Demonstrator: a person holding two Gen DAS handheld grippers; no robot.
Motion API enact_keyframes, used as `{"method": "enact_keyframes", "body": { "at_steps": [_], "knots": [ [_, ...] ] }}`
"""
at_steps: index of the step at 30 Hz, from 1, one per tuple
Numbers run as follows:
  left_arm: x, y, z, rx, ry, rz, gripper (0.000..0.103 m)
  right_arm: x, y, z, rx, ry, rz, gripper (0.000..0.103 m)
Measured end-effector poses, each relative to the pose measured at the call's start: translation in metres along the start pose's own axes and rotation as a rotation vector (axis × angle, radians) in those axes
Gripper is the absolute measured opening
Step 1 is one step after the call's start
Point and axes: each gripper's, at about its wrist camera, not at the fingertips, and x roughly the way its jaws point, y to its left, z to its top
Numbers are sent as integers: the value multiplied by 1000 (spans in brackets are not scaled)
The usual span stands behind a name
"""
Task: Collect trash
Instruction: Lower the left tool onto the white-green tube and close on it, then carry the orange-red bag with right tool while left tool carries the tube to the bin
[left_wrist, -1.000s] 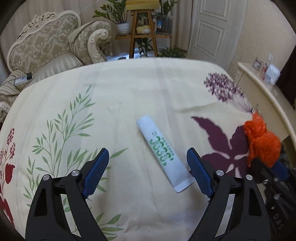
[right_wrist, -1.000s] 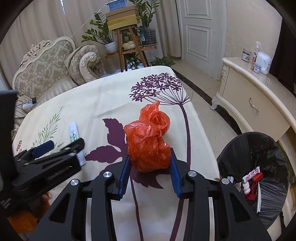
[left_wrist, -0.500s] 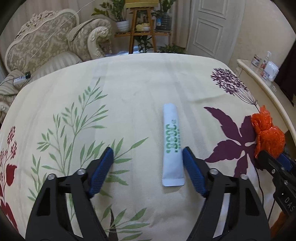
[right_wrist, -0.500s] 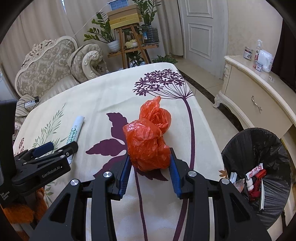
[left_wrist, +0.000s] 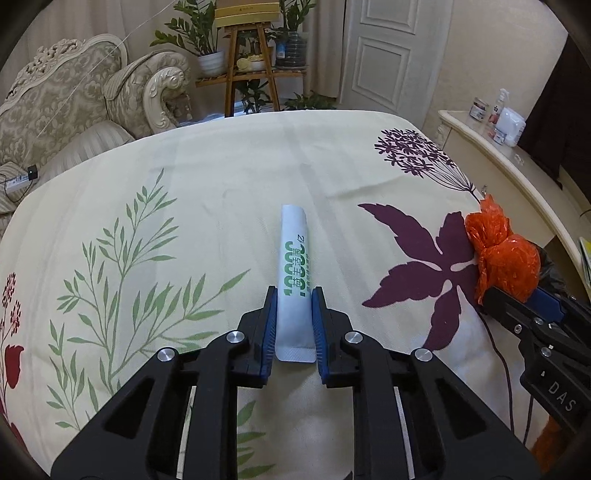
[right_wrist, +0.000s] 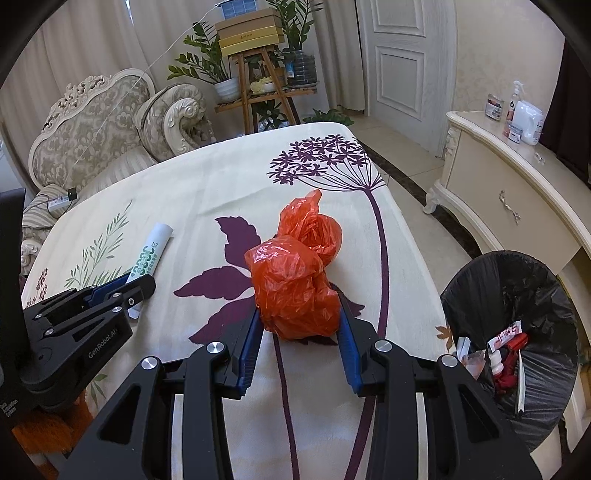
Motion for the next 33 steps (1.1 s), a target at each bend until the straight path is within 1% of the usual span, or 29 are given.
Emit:
{"method": "enact_keyframes", "body": {
  "at_steps": [11, 26, 33],
  "knots": [
    [-18, -8, -19, 6, 3, -30, 17, -19, -4, -16, 7, -15, -14, 38],
    [-46, -35, -39, 52, -32, -62, 17, -61, -28, -40, 53, -48, -57, 37],
    [-59, -59, -42, 83, -57, -85, 17, -77, -45, -49, 84, -66, -87, 37]
  ]
}}
